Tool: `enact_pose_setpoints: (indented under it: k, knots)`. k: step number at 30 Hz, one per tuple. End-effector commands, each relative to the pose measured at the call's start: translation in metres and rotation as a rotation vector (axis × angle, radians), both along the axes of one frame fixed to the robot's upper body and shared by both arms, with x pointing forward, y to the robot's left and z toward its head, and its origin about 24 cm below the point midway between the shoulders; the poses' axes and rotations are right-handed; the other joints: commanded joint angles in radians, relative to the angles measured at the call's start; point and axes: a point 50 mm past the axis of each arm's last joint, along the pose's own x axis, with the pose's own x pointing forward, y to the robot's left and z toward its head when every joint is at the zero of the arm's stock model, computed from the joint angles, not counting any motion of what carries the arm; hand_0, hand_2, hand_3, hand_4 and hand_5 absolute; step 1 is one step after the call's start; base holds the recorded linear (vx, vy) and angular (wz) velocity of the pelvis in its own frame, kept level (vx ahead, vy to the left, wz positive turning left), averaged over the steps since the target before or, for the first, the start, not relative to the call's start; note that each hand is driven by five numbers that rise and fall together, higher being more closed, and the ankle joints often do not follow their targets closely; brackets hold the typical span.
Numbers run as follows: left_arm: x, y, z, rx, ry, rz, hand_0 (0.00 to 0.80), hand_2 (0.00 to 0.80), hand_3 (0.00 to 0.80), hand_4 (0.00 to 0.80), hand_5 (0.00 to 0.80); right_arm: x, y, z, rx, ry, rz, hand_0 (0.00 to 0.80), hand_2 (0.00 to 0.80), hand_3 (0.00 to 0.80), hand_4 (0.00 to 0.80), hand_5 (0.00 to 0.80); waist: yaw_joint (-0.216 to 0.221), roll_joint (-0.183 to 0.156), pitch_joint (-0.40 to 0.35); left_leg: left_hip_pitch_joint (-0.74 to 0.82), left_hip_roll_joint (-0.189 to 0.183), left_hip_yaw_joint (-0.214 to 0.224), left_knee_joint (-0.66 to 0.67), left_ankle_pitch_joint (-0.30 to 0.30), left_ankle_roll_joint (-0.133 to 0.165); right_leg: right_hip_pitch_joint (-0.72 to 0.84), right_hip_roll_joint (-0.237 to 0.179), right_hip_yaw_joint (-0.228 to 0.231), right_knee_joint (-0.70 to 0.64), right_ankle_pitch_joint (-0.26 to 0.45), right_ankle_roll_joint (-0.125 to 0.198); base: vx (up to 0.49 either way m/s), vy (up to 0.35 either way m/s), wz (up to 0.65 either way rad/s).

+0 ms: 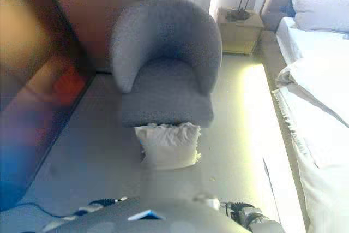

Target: Pick up the cushion and take it to the sofa

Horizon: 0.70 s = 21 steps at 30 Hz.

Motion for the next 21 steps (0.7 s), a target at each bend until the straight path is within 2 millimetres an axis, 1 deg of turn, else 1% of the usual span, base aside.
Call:
enact_pose_setpoints:
  k: [1, 4, 21]
  knots:
    - [0.0209, -0.004, 0.0009, -0.007, -0.011, 0.004, 0.0, 0.0, 0.0, 0.0, 0.0, 0.0223, 0.0015, 0.001, -0.008, -0.024, 0.047, 0.0, 0.0, 0.0, 0.0, 0.0, 0.001, -0.012, 0.065, -0.002, -0.073, 0.003, 0.006, -0.093, 0.086, 0.02, 0.069, -0.032, 0.015, -0.072, -0.045, 0.0, 0.0, 0.0]
    - [0.0237, -0.0059, 0.0008, -0.026, -0.016, 0.003, 0.0, 0.0, 0.0, 0.0, 0.0, 0.0232, 0.001, 0.0012, -0.007, -0.027, 0.04, 0.0, 0.0, 0.0, 0.0, 0.0, 0.002, -0.012, 0.067, -0.001, -0.07, 0.006, 0.006, -0.094, 0.085, 0.021, 0.068, -0.035, 0.013, -0.072, -0.045, 0.0, 0.0, 0.0]
    - [0.0191, -0.0064, 0.0001, -0.02, -0.006, -0.003, 0.0, 0.0, 0.0, 0.0, 0.0, 0.02, 0.0035, 0.0002, 0.01, -0.018, 0.051, 0.0, 0.0, 0.0, 0.0, 0.0, 0.003, -0.012, 0.068, 0.002, -0.076, -0.001, 0.006, -0.095, 0.088, 0.028, 0.073, -0.036, 0.014, -0.076, -0.048, 0.006, -0.01, 0.0]
